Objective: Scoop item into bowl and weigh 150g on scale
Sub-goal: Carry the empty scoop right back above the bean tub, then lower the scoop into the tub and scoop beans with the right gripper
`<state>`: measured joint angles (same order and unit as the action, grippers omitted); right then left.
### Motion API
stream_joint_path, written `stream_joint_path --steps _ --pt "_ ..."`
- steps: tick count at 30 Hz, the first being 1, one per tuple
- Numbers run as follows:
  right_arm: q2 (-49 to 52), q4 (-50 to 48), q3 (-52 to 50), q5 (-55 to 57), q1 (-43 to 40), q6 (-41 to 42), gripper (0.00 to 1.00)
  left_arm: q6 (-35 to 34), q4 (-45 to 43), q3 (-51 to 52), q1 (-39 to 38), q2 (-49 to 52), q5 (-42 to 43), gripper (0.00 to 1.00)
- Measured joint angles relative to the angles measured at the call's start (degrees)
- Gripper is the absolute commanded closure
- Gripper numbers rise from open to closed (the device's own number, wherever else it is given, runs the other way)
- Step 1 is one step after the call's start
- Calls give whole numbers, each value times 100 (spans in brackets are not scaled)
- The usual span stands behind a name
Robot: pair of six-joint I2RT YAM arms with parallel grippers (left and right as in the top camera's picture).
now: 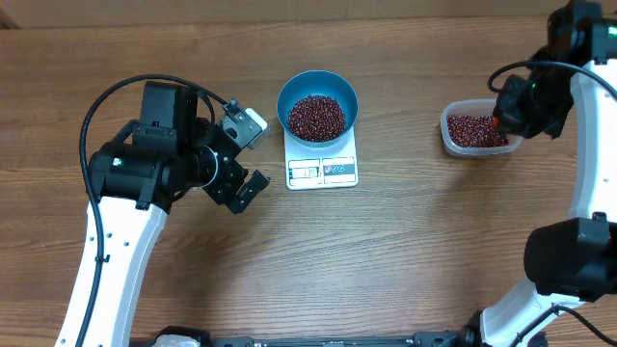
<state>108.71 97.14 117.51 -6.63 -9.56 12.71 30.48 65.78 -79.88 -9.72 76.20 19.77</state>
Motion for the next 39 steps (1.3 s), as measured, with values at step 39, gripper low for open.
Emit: stream_joint_path --steps 39 --pt "2116 -175 208 -317 -90 -678 96 0 0 0 0 0 0 0"
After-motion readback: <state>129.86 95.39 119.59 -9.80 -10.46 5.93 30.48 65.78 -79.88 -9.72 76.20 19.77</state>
